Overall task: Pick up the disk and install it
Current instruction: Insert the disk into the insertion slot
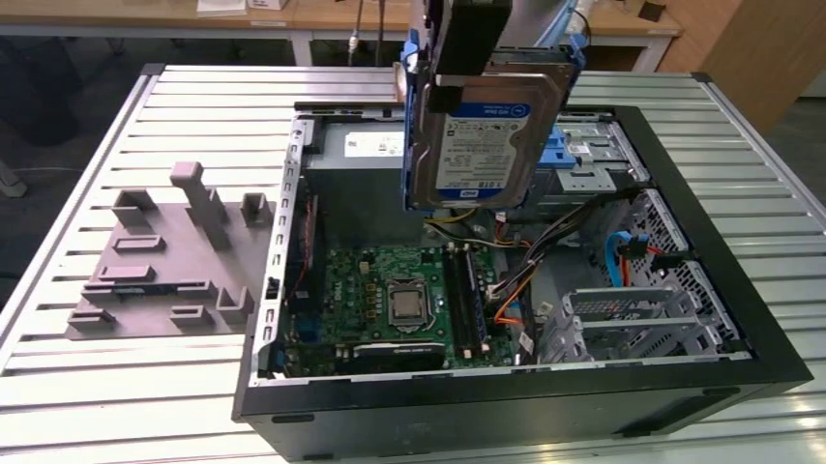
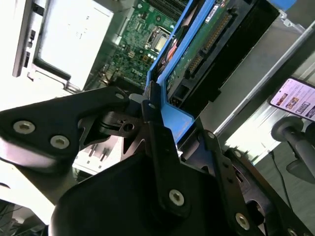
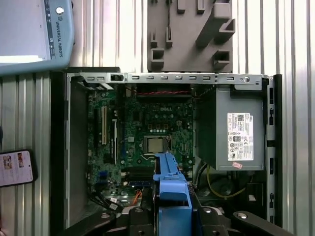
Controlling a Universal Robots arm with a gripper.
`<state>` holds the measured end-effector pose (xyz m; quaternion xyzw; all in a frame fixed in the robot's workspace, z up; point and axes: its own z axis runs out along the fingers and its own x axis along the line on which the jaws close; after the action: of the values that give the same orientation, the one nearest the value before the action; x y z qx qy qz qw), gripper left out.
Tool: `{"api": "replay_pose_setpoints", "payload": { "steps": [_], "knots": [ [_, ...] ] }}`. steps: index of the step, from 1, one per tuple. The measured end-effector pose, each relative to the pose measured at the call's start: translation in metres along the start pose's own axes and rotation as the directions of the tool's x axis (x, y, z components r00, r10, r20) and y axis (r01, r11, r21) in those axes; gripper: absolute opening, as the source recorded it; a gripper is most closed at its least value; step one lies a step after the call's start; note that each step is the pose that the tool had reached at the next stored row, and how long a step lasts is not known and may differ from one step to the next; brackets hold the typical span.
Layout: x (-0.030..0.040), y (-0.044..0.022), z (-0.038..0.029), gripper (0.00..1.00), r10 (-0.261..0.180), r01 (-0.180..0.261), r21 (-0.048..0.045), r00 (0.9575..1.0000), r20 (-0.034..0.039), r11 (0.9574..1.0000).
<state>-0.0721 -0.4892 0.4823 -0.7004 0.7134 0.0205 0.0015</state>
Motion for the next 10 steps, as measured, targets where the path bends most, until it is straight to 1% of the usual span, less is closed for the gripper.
{"api": "replay_pose_setpoints", "payload": {
  "steps": [6, 8, 10],
  "knots": [
    [0.017, -0.0021, 0.0003, 0.36, 0.0, 0.0, 0.0, 1.0, -0.0001, 1.0],
    [0.0215, -0.0052, 0.0003, 0.36, 0.0, 0.0, 0.0, 1.0, -0.0003, 1.0],
    [0.0246, -0.0108, 0.0004, 0.36, 0.0, 0.0, 0.0, 1.0, -0.0003, 1.0]
  ]
}}
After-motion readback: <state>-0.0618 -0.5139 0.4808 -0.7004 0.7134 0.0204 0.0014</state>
